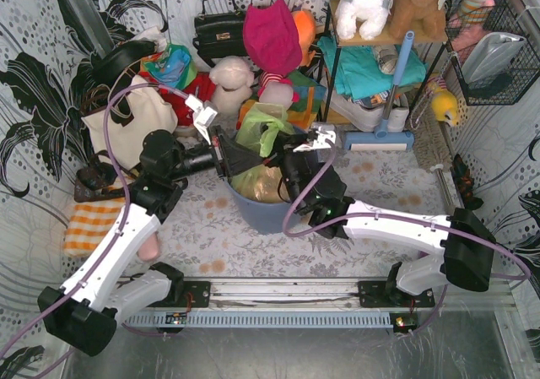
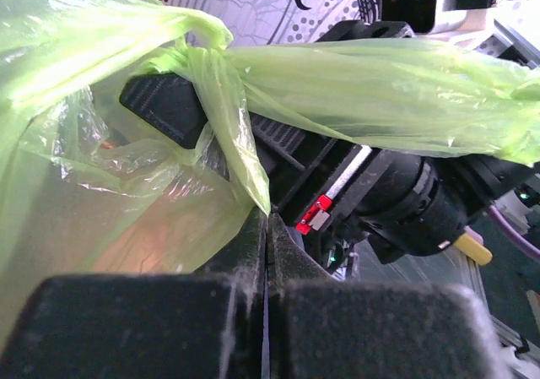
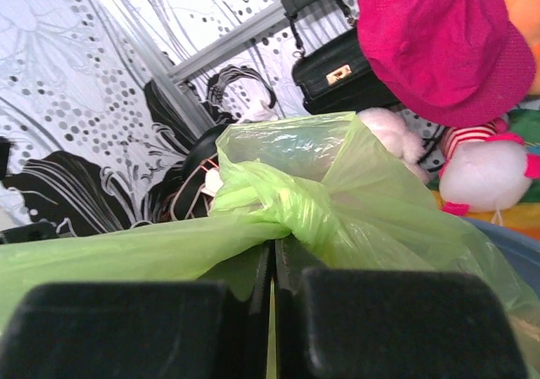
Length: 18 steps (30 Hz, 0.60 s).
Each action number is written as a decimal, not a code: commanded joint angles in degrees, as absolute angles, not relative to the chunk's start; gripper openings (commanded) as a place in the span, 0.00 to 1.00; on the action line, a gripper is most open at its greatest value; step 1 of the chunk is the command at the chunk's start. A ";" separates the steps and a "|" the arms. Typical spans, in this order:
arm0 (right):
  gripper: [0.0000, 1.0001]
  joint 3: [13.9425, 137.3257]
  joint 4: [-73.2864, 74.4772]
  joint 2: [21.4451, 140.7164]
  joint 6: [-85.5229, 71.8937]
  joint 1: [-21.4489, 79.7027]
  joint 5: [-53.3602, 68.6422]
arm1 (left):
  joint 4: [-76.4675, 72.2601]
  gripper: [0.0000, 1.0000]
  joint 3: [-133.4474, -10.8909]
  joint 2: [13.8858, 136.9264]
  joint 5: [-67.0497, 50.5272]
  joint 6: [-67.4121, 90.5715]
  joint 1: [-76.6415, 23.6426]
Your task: Tie the trash bag
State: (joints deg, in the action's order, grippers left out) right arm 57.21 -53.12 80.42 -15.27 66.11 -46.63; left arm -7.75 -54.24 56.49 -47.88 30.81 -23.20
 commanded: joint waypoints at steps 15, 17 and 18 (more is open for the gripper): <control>0.00 52.29 -64.40 78.05 -14.81 63.95 -37.47 | 8.13 0.49 -63.82 51.36 -21.54 13.12 -23.10; 0.00 52.34 -64.20 78.05 -15.13 63.94 -37.40 | 8.25 0.53 -64.72 51.82 -16.90 12.00 -23.10; 0.00 52.44 -64.06 78.05 -15.00 63.98 -37.42 | 8.08 0.58 -65.15 52.56 -15.86 11.40 -23.09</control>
State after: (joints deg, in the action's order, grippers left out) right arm 52.66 -61.82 79.77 -15.16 64.18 -38.50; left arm 6.13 -62.35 52.14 -28.51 17.80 -23.20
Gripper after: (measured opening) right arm 0.003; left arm 0.521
